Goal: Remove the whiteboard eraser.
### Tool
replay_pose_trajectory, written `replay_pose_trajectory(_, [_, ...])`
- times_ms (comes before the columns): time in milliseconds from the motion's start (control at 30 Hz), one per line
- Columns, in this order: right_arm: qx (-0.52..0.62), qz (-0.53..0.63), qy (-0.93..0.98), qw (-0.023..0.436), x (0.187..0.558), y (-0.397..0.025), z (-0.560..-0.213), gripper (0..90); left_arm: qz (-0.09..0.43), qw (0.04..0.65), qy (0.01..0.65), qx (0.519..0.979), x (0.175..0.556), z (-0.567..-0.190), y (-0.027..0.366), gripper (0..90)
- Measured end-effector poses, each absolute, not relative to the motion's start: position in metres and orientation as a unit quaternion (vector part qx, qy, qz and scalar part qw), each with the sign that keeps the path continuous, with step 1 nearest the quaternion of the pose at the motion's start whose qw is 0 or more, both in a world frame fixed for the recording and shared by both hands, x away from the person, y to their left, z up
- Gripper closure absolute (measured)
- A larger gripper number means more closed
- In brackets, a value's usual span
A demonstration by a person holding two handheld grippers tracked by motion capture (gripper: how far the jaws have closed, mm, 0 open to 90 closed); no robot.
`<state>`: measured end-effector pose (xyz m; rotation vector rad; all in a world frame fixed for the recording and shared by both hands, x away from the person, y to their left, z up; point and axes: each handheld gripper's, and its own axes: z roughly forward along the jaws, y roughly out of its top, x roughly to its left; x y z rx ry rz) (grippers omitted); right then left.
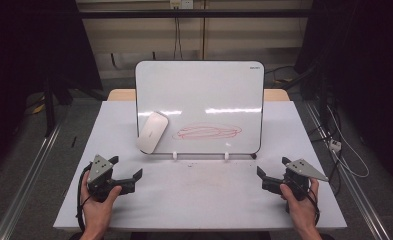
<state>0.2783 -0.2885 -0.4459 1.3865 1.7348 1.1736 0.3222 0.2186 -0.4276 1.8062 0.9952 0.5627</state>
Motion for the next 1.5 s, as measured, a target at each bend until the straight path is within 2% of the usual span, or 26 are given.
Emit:
replay_pose_trajectory(133, [0.528,0.448,0.656,0.301,0.278,-0.290,-0.446,6.2,0.213,0.462,0.415,0.754,0.327,-0.427,0.215,5.3])
replay_pose_trajectory(467, [0.522,0.453,0.666,0.282,0.278,-0.287,-0.447,5.8,0.216,0.461,0.401,0.762,0.334,-0.424,0.207,4.0])
replay_pose_trajectory(733, [0.517,0.450,0.669,0.289,0.278,-0.286,-0.447,5.9,0.220,0.461,0.399,0.761,0.347,-0.417,0.205,5.0])
replay_pose_trajectory(1033, [0.517,0.450,0.669,0.287,0.279,-0.285,-0.447,5.8,0.201,0.445,0.396,0.778,0.358,-0.410,0.202,5.5])
replay_pose_trajectory(1300, [0.516,0.450,0.670,0.287,0.279,-0.285,-0.447,5.8,0.228,0.430,0.372,0.790,0.367,-0.404,0.191,5.4])
replay_pose_trajectory(1500, [0.516,0.449,0.671,0.286,0.279,-0.285,-0.448,5.8,0.226,0.435,0.364,0.792,0.378,-0.397,0.182,5.9])
